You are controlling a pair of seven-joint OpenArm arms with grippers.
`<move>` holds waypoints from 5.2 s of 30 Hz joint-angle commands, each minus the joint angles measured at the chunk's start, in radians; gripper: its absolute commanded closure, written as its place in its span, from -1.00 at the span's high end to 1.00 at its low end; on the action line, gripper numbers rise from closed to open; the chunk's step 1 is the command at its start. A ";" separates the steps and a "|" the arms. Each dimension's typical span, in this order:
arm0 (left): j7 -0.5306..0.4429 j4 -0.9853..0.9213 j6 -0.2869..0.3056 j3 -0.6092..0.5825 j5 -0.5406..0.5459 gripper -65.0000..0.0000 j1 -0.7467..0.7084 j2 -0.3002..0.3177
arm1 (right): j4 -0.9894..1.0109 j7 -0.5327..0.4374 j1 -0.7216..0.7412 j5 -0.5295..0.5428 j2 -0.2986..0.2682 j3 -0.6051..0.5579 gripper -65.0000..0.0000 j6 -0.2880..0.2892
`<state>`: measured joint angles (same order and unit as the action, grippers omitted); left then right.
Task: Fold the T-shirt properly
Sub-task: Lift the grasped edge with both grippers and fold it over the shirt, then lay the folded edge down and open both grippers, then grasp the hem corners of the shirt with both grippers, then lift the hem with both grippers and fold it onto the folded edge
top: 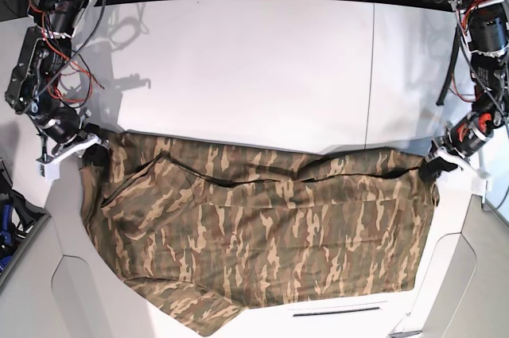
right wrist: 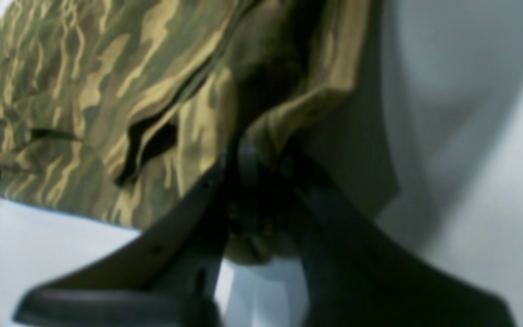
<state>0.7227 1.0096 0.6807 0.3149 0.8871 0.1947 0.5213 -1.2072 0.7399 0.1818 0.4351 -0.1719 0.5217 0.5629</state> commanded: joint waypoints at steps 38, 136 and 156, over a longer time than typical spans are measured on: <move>0.226 0.386 0.017 0.263 0.428 -1.00 -0.627 0.071 | -0.455 0.092 -0.530 0.294 -0.080 0.144 -1.00 0.018; -0.242 -0.400 0.017 -0.245 -0.203 -1.00 0.288 0.070 | 0.438 -0.284 0.291 -0.180 -0.013 -0.118 -1.00 0.017; 0.050 0.193 0.017 -0.241 0.134 -1.00 -0.021 0.301 | -0.035 0.156 0.070 0.246 -0.120 -0.116 -1.00 0.019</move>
<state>0.7853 1.1893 0.6891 0.0658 1.0065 0.1574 0.7979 -1.2243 0.9100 0.2325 0.6624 -0.2745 0.4007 0.5732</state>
